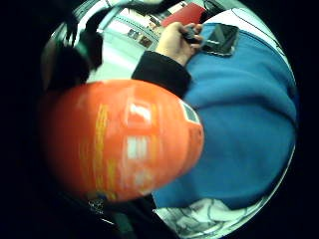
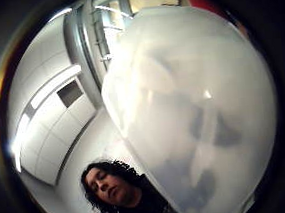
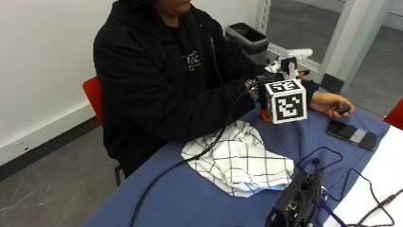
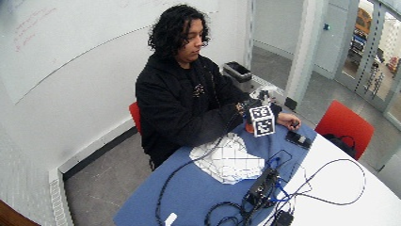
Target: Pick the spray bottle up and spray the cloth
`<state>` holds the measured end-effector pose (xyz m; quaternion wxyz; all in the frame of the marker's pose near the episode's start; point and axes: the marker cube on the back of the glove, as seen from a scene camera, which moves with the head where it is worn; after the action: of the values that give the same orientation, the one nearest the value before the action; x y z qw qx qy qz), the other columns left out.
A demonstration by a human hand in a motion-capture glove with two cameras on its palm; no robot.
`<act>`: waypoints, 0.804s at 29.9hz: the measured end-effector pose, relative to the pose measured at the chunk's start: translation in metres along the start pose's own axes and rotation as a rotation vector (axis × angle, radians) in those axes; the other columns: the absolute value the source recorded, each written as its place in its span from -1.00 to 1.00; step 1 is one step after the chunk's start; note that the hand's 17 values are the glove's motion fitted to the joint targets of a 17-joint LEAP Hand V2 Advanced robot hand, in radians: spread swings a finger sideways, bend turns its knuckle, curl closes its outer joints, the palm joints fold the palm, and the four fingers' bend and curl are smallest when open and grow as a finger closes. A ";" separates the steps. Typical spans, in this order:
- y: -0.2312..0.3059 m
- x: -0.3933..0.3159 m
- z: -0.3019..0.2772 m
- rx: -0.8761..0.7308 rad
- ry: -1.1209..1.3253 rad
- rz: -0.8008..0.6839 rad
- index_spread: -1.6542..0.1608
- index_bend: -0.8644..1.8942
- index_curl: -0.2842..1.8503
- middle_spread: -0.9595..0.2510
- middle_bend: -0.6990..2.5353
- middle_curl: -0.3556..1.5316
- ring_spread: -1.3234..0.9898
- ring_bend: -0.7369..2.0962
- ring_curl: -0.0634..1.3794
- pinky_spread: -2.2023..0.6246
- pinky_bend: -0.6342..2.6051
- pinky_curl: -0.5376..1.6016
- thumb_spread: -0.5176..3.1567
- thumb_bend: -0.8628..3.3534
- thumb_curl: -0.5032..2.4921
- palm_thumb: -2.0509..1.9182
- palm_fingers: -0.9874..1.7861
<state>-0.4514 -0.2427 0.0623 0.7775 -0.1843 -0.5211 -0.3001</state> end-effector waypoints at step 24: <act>0.241 -0.003 -0.122 0.179 0.903 0.252 0.50 -0.29 -0.41 0.64 -0.37 -0.14 0.17 -0.16 -0.35 0.71 -0.43 -0.13 -0.15 -0.61 -0.34 0.27 -0.01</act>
<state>-0.2083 -0.1339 0.0181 0.9694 -0.0297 -0.1283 -0.2073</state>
